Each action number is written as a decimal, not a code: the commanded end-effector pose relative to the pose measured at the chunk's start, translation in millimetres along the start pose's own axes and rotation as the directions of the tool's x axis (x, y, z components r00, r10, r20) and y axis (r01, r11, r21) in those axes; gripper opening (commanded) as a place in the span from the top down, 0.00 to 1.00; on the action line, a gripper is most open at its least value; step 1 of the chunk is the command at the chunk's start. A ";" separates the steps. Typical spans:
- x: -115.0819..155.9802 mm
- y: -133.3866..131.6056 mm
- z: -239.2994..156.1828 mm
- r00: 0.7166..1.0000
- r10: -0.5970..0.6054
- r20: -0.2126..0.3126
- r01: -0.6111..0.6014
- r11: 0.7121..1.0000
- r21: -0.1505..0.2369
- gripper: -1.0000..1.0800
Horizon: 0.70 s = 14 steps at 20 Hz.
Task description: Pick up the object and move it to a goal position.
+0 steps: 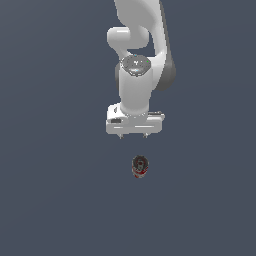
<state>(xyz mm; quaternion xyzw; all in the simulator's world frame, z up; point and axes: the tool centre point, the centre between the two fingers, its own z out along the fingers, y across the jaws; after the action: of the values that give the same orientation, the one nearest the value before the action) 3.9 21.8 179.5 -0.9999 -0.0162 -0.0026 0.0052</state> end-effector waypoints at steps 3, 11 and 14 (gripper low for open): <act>-0.3 -3.3 0.5 1.000 -0.003 0.001 0.003 1.000 0.003 0.04; -4.1 -40.6 6.2 0.999 -0.032 0.011 0.032 0.999 0.032 0.04; -3.8 -38.4 5.8 0.999 -0.031 0.010 0.031 0.999 0.030 0.04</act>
<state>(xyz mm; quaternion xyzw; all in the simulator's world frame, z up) -1.3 60.9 174.0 -0.9993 -0.0323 0.0030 0.0199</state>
